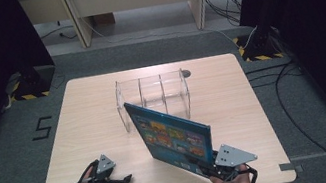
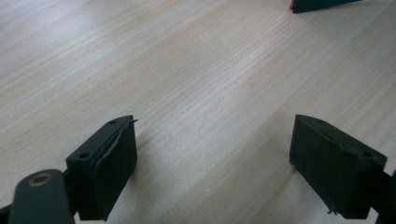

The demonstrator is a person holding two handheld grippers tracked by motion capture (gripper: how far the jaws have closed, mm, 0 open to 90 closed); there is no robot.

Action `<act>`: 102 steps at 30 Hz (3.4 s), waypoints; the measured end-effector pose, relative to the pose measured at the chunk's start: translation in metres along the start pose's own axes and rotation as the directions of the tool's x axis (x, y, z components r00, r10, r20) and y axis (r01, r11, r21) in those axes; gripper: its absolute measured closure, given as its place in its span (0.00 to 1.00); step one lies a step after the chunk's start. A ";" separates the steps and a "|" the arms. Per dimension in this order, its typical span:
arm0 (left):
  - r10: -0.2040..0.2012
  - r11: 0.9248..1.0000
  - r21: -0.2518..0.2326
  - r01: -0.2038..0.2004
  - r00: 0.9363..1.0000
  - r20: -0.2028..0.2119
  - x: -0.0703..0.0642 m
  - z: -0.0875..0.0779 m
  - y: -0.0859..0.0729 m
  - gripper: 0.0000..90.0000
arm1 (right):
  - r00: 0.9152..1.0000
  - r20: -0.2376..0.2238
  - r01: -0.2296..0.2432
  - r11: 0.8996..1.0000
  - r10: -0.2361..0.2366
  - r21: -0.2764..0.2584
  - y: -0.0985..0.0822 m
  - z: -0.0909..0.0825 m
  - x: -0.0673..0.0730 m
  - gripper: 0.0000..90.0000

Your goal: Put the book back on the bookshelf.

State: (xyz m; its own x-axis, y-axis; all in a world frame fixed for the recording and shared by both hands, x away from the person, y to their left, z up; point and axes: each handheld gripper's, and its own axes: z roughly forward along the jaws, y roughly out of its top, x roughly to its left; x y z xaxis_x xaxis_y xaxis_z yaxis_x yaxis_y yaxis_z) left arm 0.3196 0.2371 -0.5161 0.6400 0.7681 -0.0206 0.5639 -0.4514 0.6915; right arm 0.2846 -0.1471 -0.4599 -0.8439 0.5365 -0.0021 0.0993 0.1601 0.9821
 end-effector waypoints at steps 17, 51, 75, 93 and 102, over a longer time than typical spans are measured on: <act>0.017 1.000 -0.010 -0.016 1.000 0.016 -0.002 0.002 0.001 0.16 | 0.992 0.067 -0.094 0.988 0.103 -0.120 0.001 -0.017 -0.013 0.93; 0.045 0.997 -0.062 -0.043 0.998 0.045 -0.003 0.008 -0.003 0.06 | 0.951 0.262 -0.112 0.974 0.163 -0.197 0.007 -0.051 -0.040 0.93; 0.053 0.997 -0.054 -0.050 0.997 0.051 -0.002 0.011 -0.001 0.01 | 0.921 0.346 -0.107 0.970 0.180 -0.218 0.024 -0.018 -0.058 0.93; 0.053 0.997 -0.050 -0.051 0.997 0.054 -0.002 0.012 0.000 0.00 | 0.894 0.391 -0.126 0.961 0.218 -0.247 0.033 0.015 -0.081 0.93; 0.054 0.997 -0.052 -0.051 0.997 0.054 -0.003 0.012 0.000 0.00 | 0.871 0.442 -0.106 0.960 0.216 -0.260 0.040 0.029 -0.089 0.93</act>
State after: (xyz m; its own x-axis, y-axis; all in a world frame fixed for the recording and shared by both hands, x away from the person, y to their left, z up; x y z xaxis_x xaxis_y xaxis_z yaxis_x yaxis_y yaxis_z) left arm 0.3247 0.2293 -0.5248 0.6965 0.7172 -0.0220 0.5026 -0.4657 0.7283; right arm 0.3792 -0.1648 -0.4256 -0.4806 0.8677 0.1272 0.0479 -0.1188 0.9918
